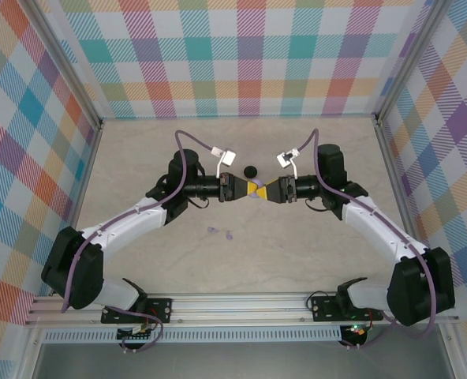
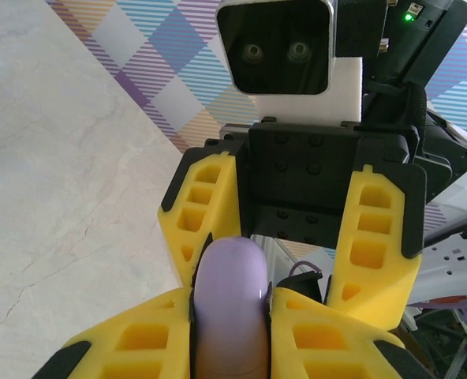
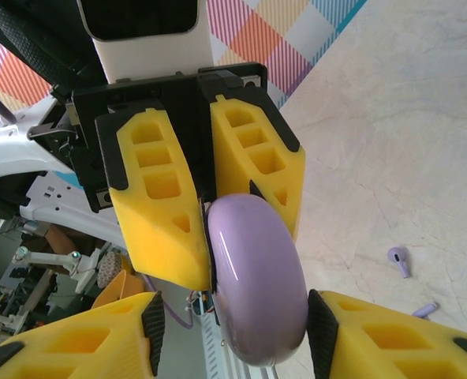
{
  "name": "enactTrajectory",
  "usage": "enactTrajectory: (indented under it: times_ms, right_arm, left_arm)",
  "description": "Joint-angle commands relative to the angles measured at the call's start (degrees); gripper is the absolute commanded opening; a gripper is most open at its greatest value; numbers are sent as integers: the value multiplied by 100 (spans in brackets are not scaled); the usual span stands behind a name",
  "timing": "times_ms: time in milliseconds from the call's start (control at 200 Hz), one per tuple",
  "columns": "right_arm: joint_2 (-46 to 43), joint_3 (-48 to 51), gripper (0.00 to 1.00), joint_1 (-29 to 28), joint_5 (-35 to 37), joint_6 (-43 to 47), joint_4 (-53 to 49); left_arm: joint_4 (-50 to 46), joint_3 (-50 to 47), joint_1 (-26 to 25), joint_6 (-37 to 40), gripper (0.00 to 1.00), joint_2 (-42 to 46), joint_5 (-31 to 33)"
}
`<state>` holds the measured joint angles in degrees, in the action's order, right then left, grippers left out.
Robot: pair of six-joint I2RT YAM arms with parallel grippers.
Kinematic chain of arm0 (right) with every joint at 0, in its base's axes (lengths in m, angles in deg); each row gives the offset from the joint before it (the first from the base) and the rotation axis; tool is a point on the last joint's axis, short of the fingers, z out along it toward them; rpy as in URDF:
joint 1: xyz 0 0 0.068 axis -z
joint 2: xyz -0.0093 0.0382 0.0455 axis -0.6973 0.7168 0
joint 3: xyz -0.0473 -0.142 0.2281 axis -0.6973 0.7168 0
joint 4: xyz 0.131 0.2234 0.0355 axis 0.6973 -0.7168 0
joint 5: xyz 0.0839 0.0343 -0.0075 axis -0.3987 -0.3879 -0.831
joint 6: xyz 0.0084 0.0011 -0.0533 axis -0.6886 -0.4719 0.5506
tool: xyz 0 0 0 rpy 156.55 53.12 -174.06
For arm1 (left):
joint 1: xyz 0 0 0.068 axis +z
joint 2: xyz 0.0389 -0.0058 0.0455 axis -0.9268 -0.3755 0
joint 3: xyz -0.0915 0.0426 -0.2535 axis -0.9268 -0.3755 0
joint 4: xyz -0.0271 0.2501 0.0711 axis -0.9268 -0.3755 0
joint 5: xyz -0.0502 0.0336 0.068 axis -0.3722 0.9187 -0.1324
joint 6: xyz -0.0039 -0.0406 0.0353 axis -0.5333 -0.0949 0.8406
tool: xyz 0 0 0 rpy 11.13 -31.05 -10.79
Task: Insert the wireless bluetooth earbuds into the charging case
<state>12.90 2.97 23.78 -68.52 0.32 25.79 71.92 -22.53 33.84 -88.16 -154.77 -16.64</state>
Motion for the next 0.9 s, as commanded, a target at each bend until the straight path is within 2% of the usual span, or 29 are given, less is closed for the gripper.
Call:
enactTrajectory:
  times_ms: [0,410,550,680,895]
  right_arm:
    - [54,-233,50,-70,-207,157,184]
    - [72,-256,30,-129,-98,96,264]
    - [9,-228,23,-128,51,73,279]
    - [-128,-150,19,-128,285,77,275]
    - [-288,-123,17,-131,392,78,277]
  left_arm:
    - [117,214,-52,170,8,182,-128]
    - [4,214,-131,265,8,182,-139]
    - [-75,238,-144,277,17,225,-122]
    - [-185,240,-140,322,34,313,-66]
    - [-290,190,-142,346,39,435,-33]
